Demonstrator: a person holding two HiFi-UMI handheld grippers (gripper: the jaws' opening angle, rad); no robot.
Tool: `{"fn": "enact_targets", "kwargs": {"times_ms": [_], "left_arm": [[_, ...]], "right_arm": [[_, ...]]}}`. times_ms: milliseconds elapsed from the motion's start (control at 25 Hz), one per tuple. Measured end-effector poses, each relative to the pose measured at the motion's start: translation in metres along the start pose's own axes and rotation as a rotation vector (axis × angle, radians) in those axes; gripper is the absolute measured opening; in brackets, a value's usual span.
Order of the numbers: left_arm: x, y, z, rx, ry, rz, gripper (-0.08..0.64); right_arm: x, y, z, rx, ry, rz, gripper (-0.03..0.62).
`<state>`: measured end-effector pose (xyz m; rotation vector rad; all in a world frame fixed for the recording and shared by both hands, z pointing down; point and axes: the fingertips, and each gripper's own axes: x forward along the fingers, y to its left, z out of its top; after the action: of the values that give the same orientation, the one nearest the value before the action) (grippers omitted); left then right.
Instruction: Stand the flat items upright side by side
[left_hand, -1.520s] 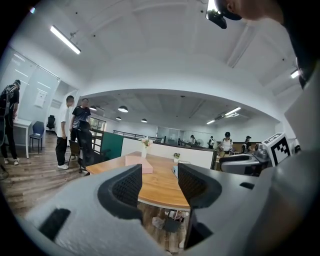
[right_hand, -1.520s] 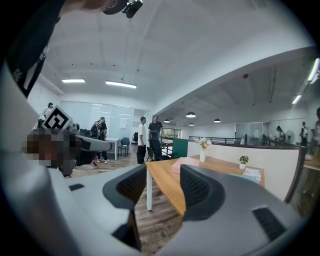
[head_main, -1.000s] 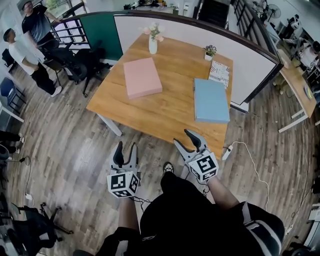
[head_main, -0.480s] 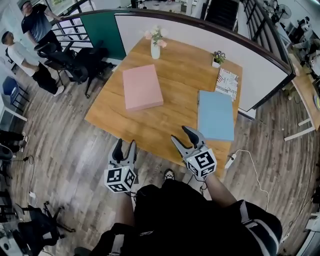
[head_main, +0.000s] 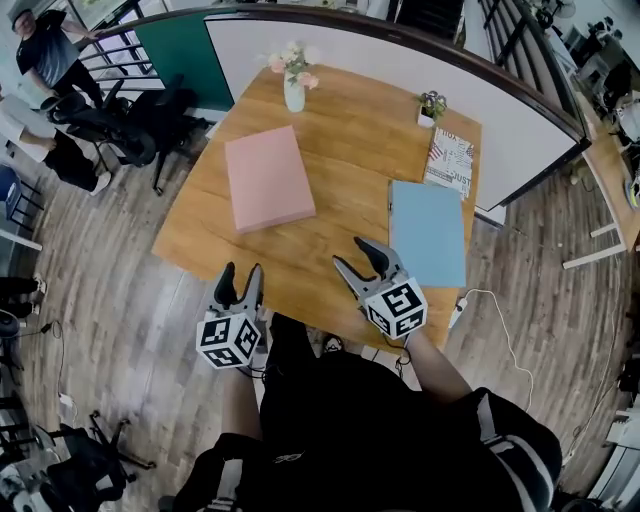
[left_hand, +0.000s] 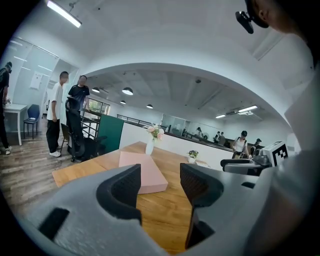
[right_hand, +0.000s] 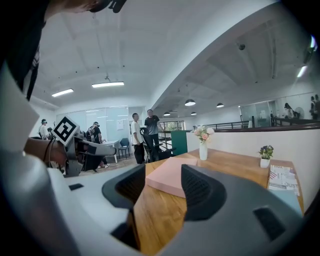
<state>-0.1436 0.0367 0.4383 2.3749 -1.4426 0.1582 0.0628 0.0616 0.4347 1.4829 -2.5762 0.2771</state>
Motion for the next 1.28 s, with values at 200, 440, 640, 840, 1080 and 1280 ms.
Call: {"fn": "enact_targets", "kwargs": {"times_ms": [200, 440, 640, 840, 1080, 1280], "left_arm": [[0.043, 0.023, 0.008, -0.017, 0.019, -0.027, 0.255], [0.097, 0.071, 0.021, -0.034, 0.062, -0.037, 0.262], [0.140, 0.098, 0.015, -0.076, 0.146, -0.080, 0.270], [0.179, 0.121, 0.008, -0.120, 0.214, -0.124, 0.285], [0.216, 0.147, -0.009, -0.144, 0.303, -0.145, 0.296], [0.236, 0.162, -0.031, -0.153, 0.399, -0.172, 0.304]], "right_arm": [[0.039, -0.018, 0.004, 0.006, 0.041, -0.013, 0.230], [0.103, -0.040, 0.004, 0.048, 0.110, -0.017, 0.230], [0.148, -0.052, -0.005, 0.074, 0.213, -0.006, 0.235], [0.182, -0.058, -0.015, 0.093, 0.304, -0.001, 0.236], [0.215, -0.071, -0.034, 0.135, 0.403, -0.027, 0.238], [0.245, -0.081, -0.052, 0.189, 0.479, -0.024, 0.247]]}}
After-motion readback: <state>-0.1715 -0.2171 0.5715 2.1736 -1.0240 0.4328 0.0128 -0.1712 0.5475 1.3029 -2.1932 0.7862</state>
